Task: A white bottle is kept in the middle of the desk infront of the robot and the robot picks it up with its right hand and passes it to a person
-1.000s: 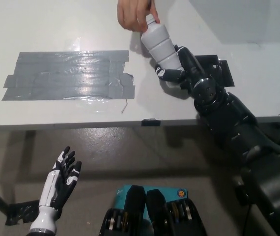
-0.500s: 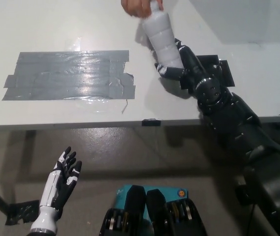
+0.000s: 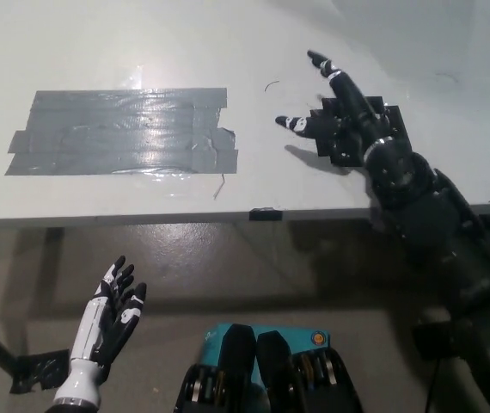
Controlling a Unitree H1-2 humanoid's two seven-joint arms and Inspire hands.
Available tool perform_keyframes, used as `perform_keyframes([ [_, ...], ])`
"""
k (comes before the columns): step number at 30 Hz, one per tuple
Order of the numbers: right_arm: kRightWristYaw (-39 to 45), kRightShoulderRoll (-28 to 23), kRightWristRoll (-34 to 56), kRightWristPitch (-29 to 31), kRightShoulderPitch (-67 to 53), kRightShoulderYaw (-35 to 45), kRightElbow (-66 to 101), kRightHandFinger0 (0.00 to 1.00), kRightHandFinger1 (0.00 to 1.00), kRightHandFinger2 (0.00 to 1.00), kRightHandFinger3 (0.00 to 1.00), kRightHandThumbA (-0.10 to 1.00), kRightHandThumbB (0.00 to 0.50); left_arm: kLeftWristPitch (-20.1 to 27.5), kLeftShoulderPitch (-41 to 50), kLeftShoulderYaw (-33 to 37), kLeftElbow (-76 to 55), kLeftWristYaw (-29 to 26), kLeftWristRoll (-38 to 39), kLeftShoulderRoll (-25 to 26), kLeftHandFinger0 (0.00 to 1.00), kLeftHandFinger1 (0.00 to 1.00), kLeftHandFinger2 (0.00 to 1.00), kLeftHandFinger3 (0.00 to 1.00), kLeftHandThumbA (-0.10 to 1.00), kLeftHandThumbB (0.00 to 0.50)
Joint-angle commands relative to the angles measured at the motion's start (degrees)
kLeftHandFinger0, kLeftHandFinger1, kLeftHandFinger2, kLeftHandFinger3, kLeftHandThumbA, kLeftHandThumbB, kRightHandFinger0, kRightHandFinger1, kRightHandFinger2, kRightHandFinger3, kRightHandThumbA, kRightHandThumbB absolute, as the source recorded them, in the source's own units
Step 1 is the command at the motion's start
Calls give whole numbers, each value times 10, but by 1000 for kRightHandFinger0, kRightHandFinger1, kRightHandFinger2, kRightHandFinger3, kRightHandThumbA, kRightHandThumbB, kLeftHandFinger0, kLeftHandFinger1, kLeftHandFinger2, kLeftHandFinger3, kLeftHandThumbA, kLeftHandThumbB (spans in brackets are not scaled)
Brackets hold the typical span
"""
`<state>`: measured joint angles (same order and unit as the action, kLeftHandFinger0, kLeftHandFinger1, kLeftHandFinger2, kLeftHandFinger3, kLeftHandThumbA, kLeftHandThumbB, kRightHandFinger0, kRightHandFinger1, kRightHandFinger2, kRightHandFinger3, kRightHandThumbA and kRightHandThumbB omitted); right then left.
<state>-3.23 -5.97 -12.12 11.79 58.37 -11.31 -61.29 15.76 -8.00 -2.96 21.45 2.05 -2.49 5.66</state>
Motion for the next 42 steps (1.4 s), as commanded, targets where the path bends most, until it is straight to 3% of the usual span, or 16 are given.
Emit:
perform_keyframes([
  [1, 69, -49, 42, -53, -104, 24, 342, 1000, 1000, 1000, 1000, 880, 500, -2, -26, 0, -11, -3, 0, 9, 1000, 1000, 1000, 1000, 681, 29],
  [4, 80, -63, 56, -55, -174, 26, 484, 1000, 1000, 1000, 1000, 866, 452, 5, -28, 1, -5, -4, -3, 10, 1000, 1000, 1000, 1000, 679, 36],
  [5, 87, -74, 77, -40, -229, 26, 569, 1000, 1000, 1000, 1000, 836, 414, 5, -28, 2, -4, -7, -7, 10, 1000, 1000, 1000, 1000, 663, 24],
  [8, 91, -83, 93, -45, -292, 28, 661, 1000, 1000, 1000, 1000, 847, 432, -2, -27, 1, -9, -4, -4, 12, 1000, 1000, 1000, 1000, 645, 27],
  [12, 77, -90, 107, -24, -380, 41, 755, 1000, 1000, 1000, 1000, 936, 387, 4, -37, 4, -2, 5, -4, 19, 1000, 1000, 1000, 1000, 690, 52],
  [16, 62, -70, 144, -13, -441, 47, 776, 1000, 1000, 1000, 1000, 1000, 394, 2, -36, 8, -5, 15, 1, 20, 1000, 1000, 1000, 1000, 695, 47],
  [19, 65, -52, 185, -1, -478, 37, 776, 1000, 1000, 1000, 1000, 1000, 326, 5, -34, 10, -8, 18, 1, 20, 1000, 1000, 1000, 1000, 714, 48],
  [24, 67, -29, 202, 18, -504, 29, 756, 1000, 1000, 1000, 1000, 1000, 303, 8, -34, 13, -5, 18, -2, 18, 1000, 1000, 1000, 1000, 743, 47],
  [25, 68, -25, 199, 18, -506, 27, 746, 1000, 1000, 1000, 1000, 1000, 316, 13, -34, 14, -3, 19, -2, 19, 1000, 1000, 1000, 1000, 746, 44],
  [34, 79, 3, 205, 37, -499, 54, 559, 1000, 1000, 1000, 1000, 1000, 206, 4, -22, 19, -8, 20, 1, 18, 1000, 1000, 1000, 1000, 763, 59],
  [37, 90, 10, 216, 42, -508, 67, 498, 1000, 1000, 1000, 1000, 1000, 216, 13, -10, 24, -9, 21, 3, 15, 1000, 1000, 1000, 1000, 752, 44],
  [38, 94, 11, 220, 45, -510, 70, 488, 1000, 1000, 1000, 1000, 1000, 179, 13, -7, 26, -11, 22, 3, 15, 1000, 1000, 1000, 1000, 768, 43],
  [39, 97, 13, 221, 41, -510, 73, 473, 1000, 1000, 1000, 1000, 1000, 241, 12, -6, 28, -11, 23, 3, 14, 1000, 1000, 1000, 1000, 779, 51],
  [41, 105, 13, 223, 40, -513, 75, 462, 1000, 1000, 1000, 1000, 1000, 222, 11, -5, 32, -10, 22, -2, 16, 1000, 1000, 1000, 1000, 829, 61],
  [42, 113, 13, 225, 45, -514, 74, 456, 1000, 1000, 1000, 1000, 1000, 237, 15, -4, 32, -10, 20, -4, 15, 1000, 1000, 1000, 1000, 834, 66],
])
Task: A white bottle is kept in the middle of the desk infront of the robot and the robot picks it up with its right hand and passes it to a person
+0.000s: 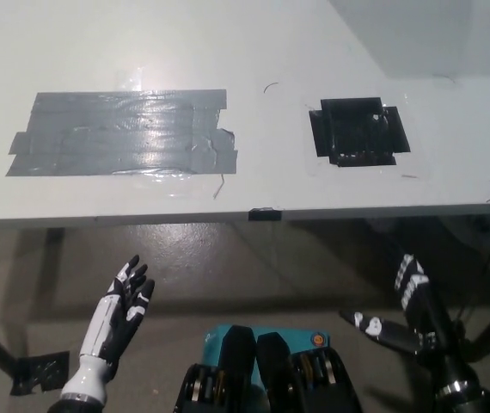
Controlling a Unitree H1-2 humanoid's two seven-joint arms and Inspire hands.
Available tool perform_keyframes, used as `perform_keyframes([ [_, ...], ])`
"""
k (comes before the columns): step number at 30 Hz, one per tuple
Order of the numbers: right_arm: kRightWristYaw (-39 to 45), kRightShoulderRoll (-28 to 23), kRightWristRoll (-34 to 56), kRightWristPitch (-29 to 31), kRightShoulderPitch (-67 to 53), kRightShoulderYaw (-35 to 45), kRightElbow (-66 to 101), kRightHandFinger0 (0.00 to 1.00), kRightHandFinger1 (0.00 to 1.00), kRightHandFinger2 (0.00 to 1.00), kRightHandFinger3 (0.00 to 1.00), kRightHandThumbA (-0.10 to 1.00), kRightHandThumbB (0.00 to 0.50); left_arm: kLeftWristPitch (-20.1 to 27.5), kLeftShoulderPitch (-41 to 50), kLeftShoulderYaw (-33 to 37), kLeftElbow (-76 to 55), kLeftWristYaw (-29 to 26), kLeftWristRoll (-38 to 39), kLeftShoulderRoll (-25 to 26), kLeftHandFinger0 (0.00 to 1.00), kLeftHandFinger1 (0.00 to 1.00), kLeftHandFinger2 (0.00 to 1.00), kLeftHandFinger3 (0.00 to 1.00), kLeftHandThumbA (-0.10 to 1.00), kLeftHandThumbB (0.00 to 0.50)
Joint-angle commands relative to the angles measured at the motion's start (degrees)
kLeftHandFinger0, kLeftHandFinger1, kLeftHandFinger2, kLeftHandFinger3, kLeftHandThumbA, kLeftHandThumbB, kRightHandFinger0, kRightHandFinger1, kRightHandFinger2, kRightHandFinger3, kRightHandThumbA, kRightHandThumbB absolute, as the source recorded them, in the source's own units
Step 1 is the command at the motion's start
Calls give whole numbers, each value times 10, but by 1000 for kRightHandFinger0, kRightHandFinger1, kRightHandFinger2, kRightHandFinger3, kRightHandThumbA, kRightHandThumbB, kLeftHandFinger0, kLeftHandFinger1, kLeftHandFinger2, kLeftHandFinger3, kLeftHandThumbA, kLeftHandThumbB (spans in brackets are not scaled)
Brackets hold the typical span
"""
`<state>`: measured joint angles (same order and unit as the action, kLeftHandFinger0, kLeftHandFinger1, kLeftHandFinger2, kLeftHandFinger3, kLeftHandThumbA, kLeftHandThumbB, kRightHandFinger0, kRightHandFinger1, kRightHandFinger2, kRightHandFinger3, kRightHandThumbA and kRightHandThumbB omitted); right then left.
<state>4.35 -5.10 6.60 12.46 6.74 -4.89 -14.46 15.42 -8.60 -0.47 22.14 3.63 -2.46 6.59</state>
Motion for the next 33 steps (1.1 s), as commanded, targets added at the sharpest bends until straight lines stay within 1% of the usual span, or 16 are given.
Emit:
perform_keyframes([
  [1, 41, 3, 38, 42, 3, 10, -17, 1000, 1000, 1000, 1000, 1000, 238, 23, 1, 6, -16, 3, -3, 4, 1000, 1000, 1000, 1000, 830, 68],
  [2, 41, 3, 36, 43, 4, 10, -18, 1000, 1000, 1000, 1000, 1000, 244, 23, 1, 6, -16, 3, -2, 3, 1000, 1000, 1000, 1000, 833, 77],
  [4, 47, 2, 38, 45, 4, 10, -23, 1000, 1000, 1000, 1000, 1000, 230, 20, 1, 6, -14, 3, 0, 2, 1000, 1000, 1000, 1000, 854, 94],
  [5, 48, 2, 37, 45, 4, 10, -23, 1000, 1000, 1000, 1000, 1000, 241, 21, -1, 7, -12, 1, -4, 3, 1000, 1000, 1000, 1000, 874, 93],
  [7, 49, 1, 33, 44, 10, 11, -25, 1000, 1000, 1000, 1000, 1000, 241, 23, -7, 5, -10, 3, 0, 4, 1000, 1000, 1000, 1000, 856, 83],
  [9, 49, 1, 34, 43, 16, 13, -28, 1000, 1000, 1000, 1000, 1000, 259, 20, -11, 3, -12, 3, 4, 3, 1000, 1000, 1000, 1000, 843, 78],
  [13, 52, 0, 32, 31, 23, 14, -22, 1000, 1000, 1000, 1000, 1000, 252, 19, -14, 0, -15, 1, 6, 2, 1000, 1000, 1000, 1000, 829, 89],
  [17, 58, 0, 28, 30, 30, 11, -25, 1000, 1000, 1000, 1000, 1000, 236, 24, -12, -3, -15, -4, 4, 5, 1000, 1000, 1000, 1000, 818, 69],
  [19, 59, -2, 23, 25, 30, 10, -21, 1000, 1000, 1000, 1000, 1000, 228, 18, -13, -5, -15, -1, 12, 3, 1000, 1000, 1000, 1000, 813, 97],
  [22, 59, -1, 24, 23, 32, 11, -17, 1000, 1000, 1000, 1000, 1000, 216, 20, -14, -6, -14, 0, 11, 5, 1000, 1000, 1000, 1000, 823, 92],
  [23, 59, 0, 25, 23, 33, 12, -17, 1000, 1000, 1000, 1000, 1000, 222, 19, -16, -6, -12, -5, 6, 5, 1000, 1000, 1000, 1000, 839, 100],
  [25, 59, -1, 26, 25, 38, 14, -19, 1000, 1000, 1000, 1000, 1000, 229, 17, -19, -7, -11, -1, 11, 5, 1000, 1000, 1000, 1000, 837, 81],
  [27, 59, -1, 26, 25, 42, 15, -20, 1000, 1000, 1000, 1000, 1000, 226, 18, -21, -8, -10, -1, 13, 5, 1000, 1000, 1000, 1000, 835, 81],
  [28, 59, -1, 25, 26, 44, 15, -21, 1000, 1000, 1000, 1000, 1000, 226, 15, -22, -8, -10, -1, 13, 6, 1000, 1000, 1000, 1000, 850, 94],
  [30, 60, -2, 23, 25, 50, 14, -22, 1000, 1000, 1000, 1000, 1000, 226, 20, -25, -10, -9, -8, 7, 6, 1000, 1000, 1000, 1000, 814, 81],
  [33, 60, -1, 21, 25, 55, 14, -23, 1000, 1000, 1000, 1000, 1000, 227, 20, -26, -12, -10, -8, 6, 8, 1000, 1000, 1000, 1000, 819, 79],
])
